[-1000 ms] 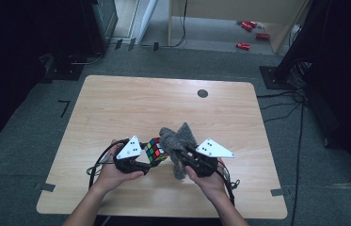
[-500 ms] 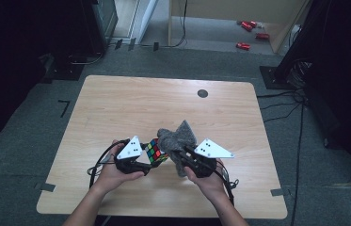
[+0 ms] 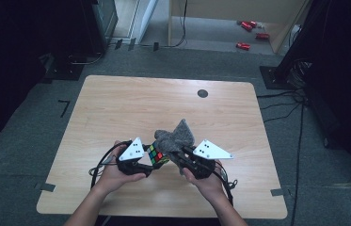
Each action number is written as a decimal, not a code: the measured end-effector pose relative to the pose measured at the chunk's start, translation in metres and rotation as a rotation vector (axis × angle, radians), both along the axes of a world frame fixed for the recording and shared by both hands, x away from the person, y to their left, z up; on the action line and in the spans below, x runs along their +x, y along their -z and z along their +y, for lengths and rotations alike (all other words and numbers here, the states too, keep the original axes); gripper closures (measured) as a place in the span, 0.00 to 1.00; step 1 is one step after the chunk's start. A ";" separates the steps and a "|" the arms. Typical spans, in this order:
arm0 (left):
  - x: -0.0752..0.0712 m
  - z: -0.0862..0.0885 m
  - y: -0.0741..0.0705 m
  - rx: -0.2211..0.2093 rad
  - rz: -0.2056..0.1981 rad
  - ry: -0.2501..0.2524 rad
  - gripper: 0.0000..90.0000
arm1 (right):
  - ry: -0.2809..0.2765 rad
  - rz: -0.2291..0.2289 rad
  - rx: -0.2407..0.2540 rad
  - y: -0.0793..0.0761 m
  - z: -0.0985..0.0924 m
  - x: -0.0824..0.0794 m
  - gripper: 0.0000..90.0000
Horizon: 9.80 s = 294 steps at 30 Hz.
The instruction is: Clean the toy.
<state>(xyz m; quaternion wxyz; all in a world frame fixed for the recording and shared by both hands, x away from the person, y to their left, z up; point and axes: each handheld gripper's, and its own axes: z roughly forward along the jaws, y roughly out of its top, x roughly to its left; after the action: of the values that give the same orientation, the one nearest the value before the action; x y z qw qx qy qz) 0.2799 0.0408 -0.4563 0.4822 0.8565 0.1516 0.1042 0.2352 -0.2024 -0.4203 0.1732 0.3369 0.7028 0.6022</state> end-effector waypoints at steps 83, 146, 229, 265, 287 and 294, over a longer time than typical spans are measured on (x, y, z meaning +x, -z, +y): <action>0.012 0.032 -0.011 -0.246 0.116 0.055 0.39 | -0.122 0.010 -0.003 0.022 -0.010 0.011 0.91; 0.027 0.045 -0.009 -0.194 0.194 -0.090 0.39 | 0.253 0.100 -0.305 0.070 -0.047 0.045 0.88; 0.022 0.013 -0.010 -0.233 0.343 0.065 0.28 | -0.131 -0.444 -0.279 0.059 -0.006 0.015 0.39; -0.003 -0.010 0.015 -0.073 -0.295 -0.115 0.19 | -0.085 0.023 0.006 0.037 -0.011 0.022 0.39; -0.010 -0.018 0.021 -0.038 -0.407 -0.111 0.33 | -0.059 0.249 0.076 0.040 -0.003 0.028 0.39; -0.011 -0.018 0.022 -0.032 -0.412 -0.106 0.36 | -0.054 0.372 0.134 0.043 -0.005 0.034 0.38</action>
<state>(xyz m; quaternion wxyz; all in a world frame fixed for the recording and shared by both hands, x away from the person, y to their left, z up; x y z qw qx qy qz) 0.2689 0.0230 -0.4782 0.5105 0.8001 0.0964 0.3000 0.2690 -0.2073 -0.4633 0.0012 0.4340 0.6899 0.5794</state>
